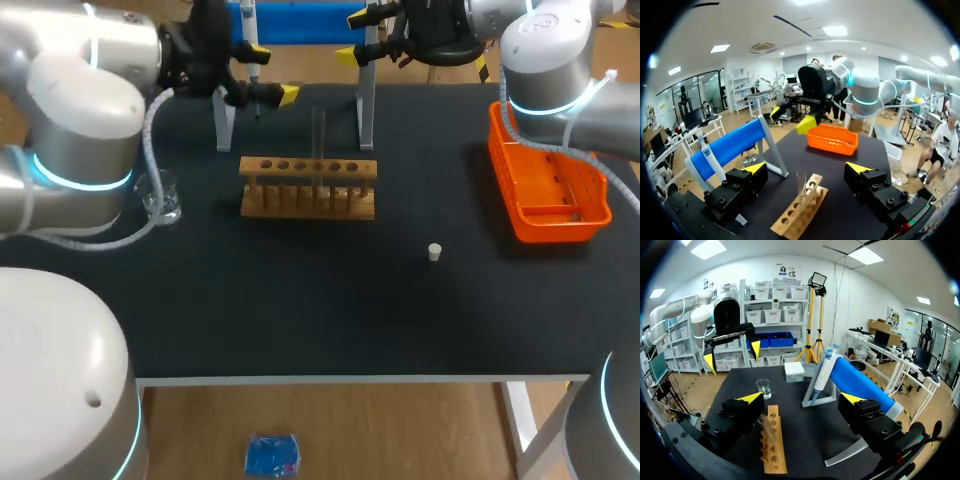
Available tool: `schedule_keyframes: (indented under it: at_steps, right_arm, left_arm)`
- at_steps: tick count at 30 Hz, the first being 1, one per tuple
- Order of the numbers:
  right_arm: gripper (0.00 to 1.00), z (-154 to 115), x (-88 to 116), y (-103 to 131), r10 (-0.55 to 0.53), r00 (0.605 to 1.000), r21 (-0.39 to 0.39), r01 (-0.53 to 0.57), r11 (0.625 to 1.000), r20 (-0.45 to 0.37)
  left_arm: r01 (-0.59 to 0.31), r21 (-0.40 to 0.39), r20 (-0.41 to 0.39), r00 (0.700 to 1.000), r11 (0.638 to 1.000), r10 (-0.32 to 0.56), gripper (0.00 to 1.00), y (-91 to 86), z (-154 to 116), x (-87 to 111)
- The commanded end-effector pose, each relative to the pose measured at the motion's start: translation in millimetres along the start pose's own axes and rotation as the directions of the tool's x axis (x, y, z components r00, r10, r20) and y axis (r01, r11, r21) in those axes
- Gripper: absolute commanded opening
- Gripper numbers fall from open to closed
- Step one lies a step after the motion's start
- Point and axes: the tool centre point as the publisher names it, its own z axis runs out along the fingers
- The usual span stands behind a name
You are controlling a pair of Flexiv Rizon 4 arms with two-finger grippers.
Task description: Invert the test tube, pick up the pipette, mount the tip to pipette, aspirate from beaker and dispense into the tube, eject the tip, return the pipette, and cap with the stopper.
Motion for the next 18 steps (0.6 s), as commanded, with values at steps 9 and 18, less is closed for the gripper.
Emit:
schedule_keyframes:
  at_steps: [9, 18]
  right_arm:
    - [1.0, -1, 0, 0, 0.0, 1.0, 0.003, 0.0, 1.0, -0.002]
    - [1.0, -1, 0, 0, 0.0, 1.0, 0.003, 0.0, 1.0, -0.002]
  left_arm:
    - [0.04, 0.068, 0.103, 0.994, 0.997, -0.047, 1.0, 55.9, 28, 15.6]
    - [0.025, 0.06, 0.136, 0.99, 0.998, -0.033, 1.0, 56.6, 37, 13.5]
